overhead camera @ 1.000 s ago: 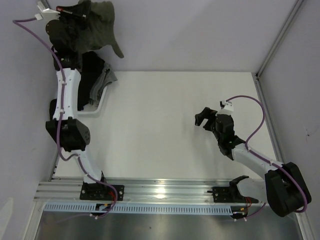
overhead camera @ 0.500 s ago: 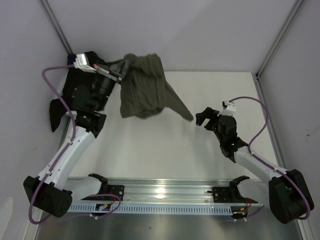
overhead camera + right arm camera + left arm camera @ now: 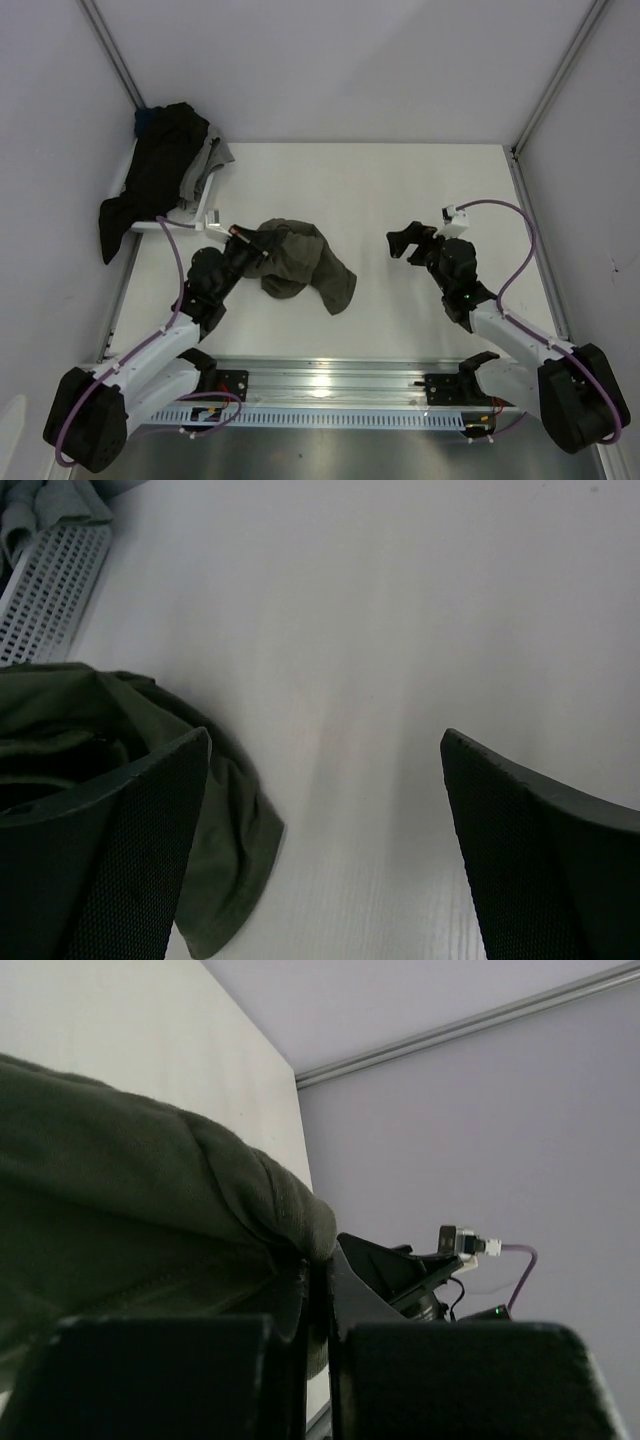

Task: Fold and stack the shorts
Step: Move the shorts to the center of the board

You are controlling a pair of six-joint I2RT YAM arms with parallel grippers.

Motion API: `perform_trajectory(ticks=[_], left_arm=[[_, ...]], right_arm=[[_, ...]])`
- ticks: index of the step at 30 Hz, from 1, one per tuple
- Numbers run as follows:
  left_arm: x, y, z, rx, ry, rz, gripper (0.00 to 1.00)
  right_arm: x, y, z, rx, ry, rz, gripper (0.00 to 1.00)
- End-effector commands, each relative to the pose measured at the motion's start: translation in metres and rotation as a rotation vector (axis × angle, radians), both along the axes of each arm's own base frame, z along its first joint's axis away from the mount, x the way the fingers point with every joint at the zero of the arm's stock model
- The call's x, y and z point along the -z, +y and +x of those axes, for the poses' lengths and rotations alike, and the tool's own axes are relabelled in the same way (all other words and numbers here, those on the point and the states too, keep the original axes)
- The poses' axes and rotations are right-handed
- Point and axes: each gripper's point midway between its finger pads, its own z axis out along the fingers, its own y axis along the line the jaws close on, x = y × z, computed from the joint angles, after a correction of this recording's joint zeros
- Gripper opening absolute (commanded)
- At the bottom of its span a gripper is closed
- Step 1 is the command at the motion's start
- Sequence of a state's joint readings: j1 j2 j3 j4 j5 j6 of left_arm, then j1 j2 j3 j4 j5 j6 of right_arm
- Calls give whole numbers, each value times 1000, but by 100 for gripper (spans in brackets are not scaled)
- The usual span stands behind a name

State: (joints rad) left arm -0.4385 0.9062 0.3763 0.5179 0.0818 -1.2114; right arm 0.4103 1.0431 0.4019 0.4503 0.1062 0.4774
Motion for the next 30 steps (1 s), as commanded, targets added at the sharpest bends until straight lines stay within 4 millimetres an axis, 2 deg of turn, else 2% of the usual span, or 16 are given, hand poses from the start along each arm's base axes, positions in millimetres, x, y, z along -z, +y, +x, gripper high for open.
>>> perform_trajectory(ticks=[1,2,3,4,5,6,7,8,10,12,13,14,17,20,25,30], left_arm=[[-21,8,-13,-15,-135,-15,0],[-12,9,-15,-16,-115,-2,0],[3,13,-22,-14,-102,18,15],[7,15,-25,-16,-98,29,33],[23,17,-29,-16,-57,57,54],[18,22,-33,-27,-81,68,88],[36,27,-36,-38,-10,113,99],[42,31,-38,-53,3,153,99],[23,44,-39,-109,-38,190,99],[33,53,-44,-119,-13,293,99],[14,56,-46,-129,-50,305,99],[26,59,-49,-115,-17,375,99],[31,60,-53,-90,20,442,99],[54,59,-59,-53,92,475,99],[70,63,-69,-51,110,479,98],[60,77,-76,-74,97,559,99]], right_arm=[[-17,31,-2,-166,-77,14,97],[-18,38,-3,-199,-87,10,96],[-22,50,-7,-262,-98,13,96],[-22,57,-8,-292,-101,12,96],[-18,64,-9,-326,-98,-2,96],[-22,80,-15,-393,-110,-2,95],[-16,89,-17,-427,-97,-13,95],[-15,96,-19,-460,-105,-36,94],[-18,118,-29,-547,-117,-46,94],[-12,133,-38,-637,-113,-54,92],[-16,144,-44,-679,-123,-51,92],[-11,151,-48,-709,-110,-57,91],[-13,171,-63,-807,-125,-73,90],[-11,184,-74,-867,-129,-91,89],[0,194,-76,-907,-76,-113,87],[7,194,-74,-894,-61,-137,85]])
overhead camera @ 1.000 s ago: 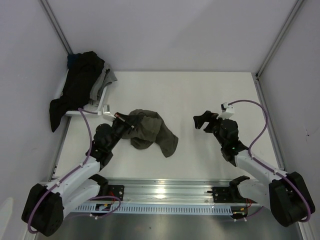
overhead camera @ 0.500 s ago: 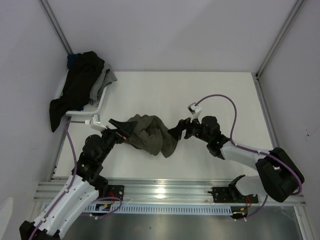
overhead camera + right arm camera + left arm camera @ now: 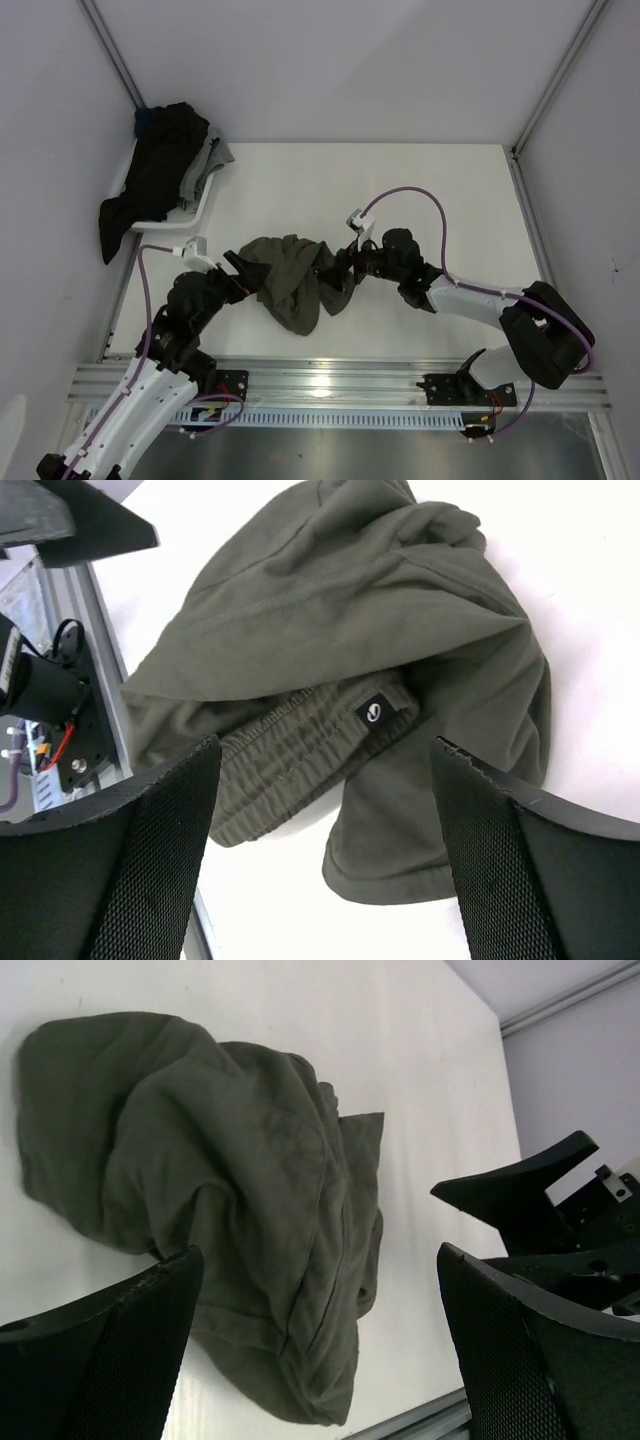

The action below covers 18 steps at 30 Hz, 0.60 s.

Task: Fold and stack the shorts
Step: Flatten the shorts out

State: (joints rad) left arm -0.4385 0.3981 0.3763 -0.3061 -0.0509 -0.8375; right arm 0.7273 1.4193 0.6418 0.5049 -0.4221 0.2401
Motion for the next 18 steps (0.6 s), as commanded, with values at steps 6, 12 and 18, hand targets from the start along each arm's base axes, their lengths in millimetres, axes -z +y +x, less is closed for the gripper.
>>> perform_trajectory(ticks=[6,12,18], left_arm=[[-3,6,-17,55,76,129,99],[-9,10,-21,47,61,137,99],[-5,3,-21,77,75,125,99]], right_arm=[[12,18,8,-36,23,-41,77],[29,30,13,-48,99,-47,66],[42,43,18,-58,154,-35,63]])
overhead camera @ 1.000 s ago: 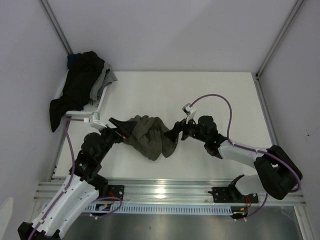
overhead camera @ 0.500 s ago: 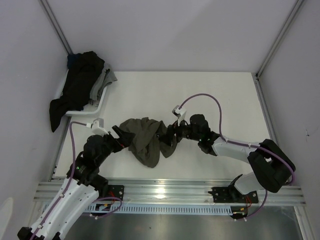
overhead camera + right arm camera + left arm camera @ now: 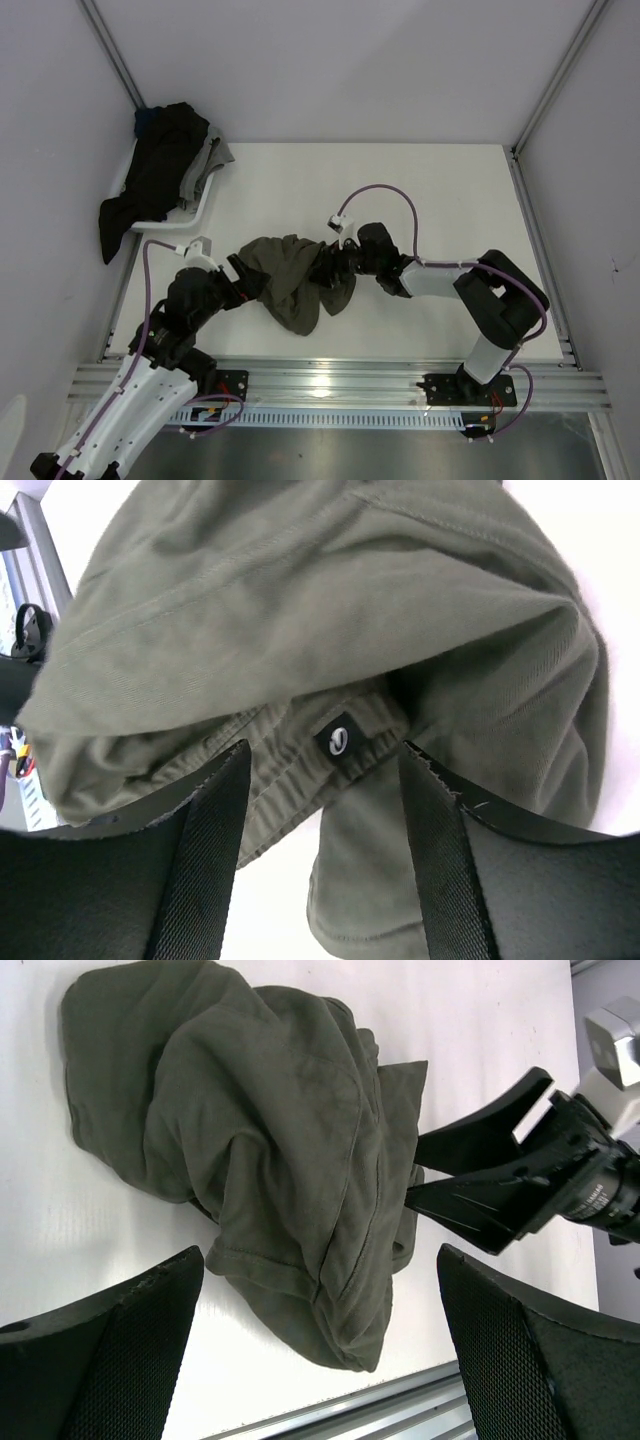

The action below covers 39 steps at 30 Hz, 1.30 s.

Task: Fold and stack the shorts
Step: Flatten the shorts out

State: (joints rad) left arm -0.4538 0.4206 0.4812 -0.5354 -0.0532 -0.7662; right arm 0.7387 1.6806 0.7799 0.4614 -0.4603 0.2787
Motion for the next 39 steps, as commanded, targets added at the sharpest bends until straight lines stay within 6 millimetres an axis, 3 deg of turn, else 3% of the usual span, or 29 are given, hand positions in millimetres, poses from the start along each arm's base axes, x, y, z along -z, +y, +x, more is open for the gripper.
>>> perform_trajectory(ticks=[1,3,5,6,7,9,10,11,12,13,14,15,16,18,19,21,22,24,25,26,28,29,30,32,33,34,35,39], left_arm=[[-13,-6,0,41,-30,-5,100],[-15,-7,1,44,-41,-10,99],[-15,-8,1,44,-49,-15,99],[-17,-8,2,42,-53,-16,99],[-16,-8,2,46,-51,-15,99],[-17,-9,2,48,-51,-13,99],[-17,-8,2,50,-50,-9,99],[-19,-9,3,50,-53,-11,99],[-21,-9,3,52,-57,-7,99],[-21,-8,3,52,-58,-5,99],[-25,-8,3,53,-65,-5,99],[-26,-8,4,53,-68,-2,100],[-27,-8,5,51,-72,-4,99],[-32,-10,7,57,-84,-4,99],[-33,-10,7,59,-84,-4,99],[-40,-13,9,68,-99,-8,99],[-39,-15,11,76,-92,-5,99],[-49,-17,14,85,-114,-5,99],[-57,-24,13,130,-114,-12,99],[-57,-25,12,132,-114,-12,99],[-64,-25,12,137,-127,-13,99],[-68,-23,11,129,-139,-17,99],[-70,-22,10,125,-139,-22,99],[-69,-16,9,97,-132,-11,99],[-68,-10,10,60,-123,-2,99],[-66,-7,9,48,-117,7,99],[-62,-4,7,39,-102,19,99],[-59,6,4,-8,-99,24,99]], right_arm=[[-13,18,7,-13,-2,62,62],[-8,21,10,-9,11,68,60],[-8,26,11,-13,32,82,51],[-8,26,12,-10,34,85,46],[-9,25,14,10,52,93,30],[-14,14,23,46,60,125,19],[-27,7,27,62,51,154,9],[-36,-2,33,92,69,183,7],[-36,-27,50,170,85,187,2],[-56,-41,58,217,65,211,0],[-48,-63,68,317,106,151,0],[-54,-86,83,405,92,122,0],[-88,-98,88,455,20,137,0],[-104,-118,88,538,-63,55,0],[-132,-115,86,526,-124,70,0],[-165,-106,63,448,-212,40,0],[-197,-80,43,372,-271,71,0],[-202,-59,13,272,-299,16,0],[-203,-15,-41,112,-330,-3,0],[-201,-15,-42,110,-328,-7,0],[-182,3,-66,47,-336,-34,0],[-179,21,-92,-22,-349,-1,0],[-148,29,-106,-78,-325,-41,6],[-126,48,-137,-158,-317,-40,19],[-112,52,-144,-175,-301,-62,28],[-97,56,-148,-189,-280,-94,30],[-95,58,-151,-192,-269,-92,32],[-123,45,-150,-175,-299,1,75]])
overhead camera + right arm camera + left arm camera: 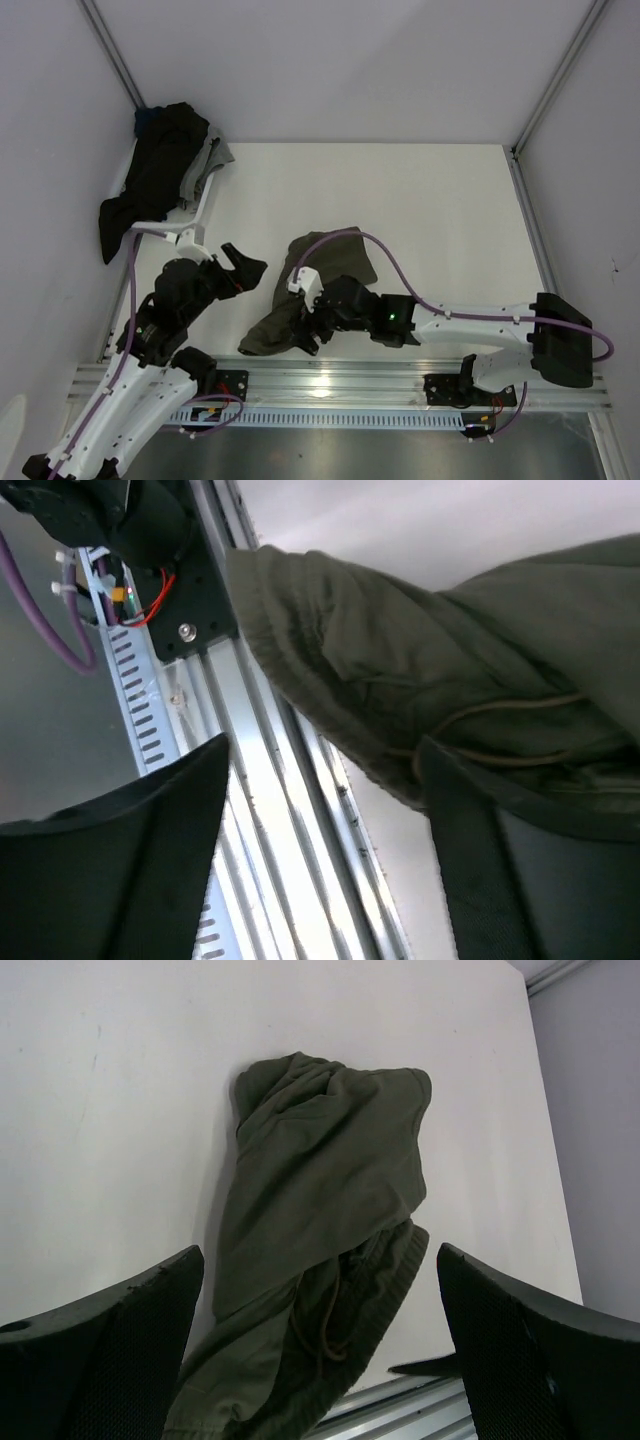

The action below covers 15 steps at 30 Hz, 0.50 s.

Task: Fold and stack the shorts
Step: Flatten the shorts out

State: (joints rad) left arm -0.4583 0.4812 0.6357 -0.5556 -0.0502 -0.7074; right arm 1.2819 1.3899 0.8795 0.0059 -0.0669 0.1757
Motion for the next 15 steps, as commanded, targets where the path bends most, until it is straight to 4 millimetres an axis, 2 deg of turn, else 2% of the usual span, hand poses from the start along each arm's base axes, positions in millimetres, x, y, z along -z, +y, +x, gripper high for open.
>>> perform_trajectory(ticks=[1,2,3,4,6,7,8,10,15], left_arm=[[-8,9,-4,-37,-12,4,99],[-7,7,-5,-27,-15,-1,99],[-8,3,-7,-4,-17,-13,99],[-7,1,-8,11,-14,-15,99],[0,-2,-10,32,7,-10,99],[6,-5,-11,47,26,-6,99],[13,-7,-13,61,47,-1,100],[24,-9,-16,80,78,6,99],[44,-17,-20,107,151,-4,99]], right_arm=[[-65,-5,16,44,-80,200,81],[-79,-13,20,63,-88,233,84],[-81,-21,35,109,-73,238,85],[-83,-27,43,134,-60,237,85],[-74,-42,60,208,5,206,83],[-67,-54,77,250,49,188,83],[-55,-60,82,278,109,163,82],[-43,-69,90,309,175,144,81],[7,-113,135,591,287,2,86]])
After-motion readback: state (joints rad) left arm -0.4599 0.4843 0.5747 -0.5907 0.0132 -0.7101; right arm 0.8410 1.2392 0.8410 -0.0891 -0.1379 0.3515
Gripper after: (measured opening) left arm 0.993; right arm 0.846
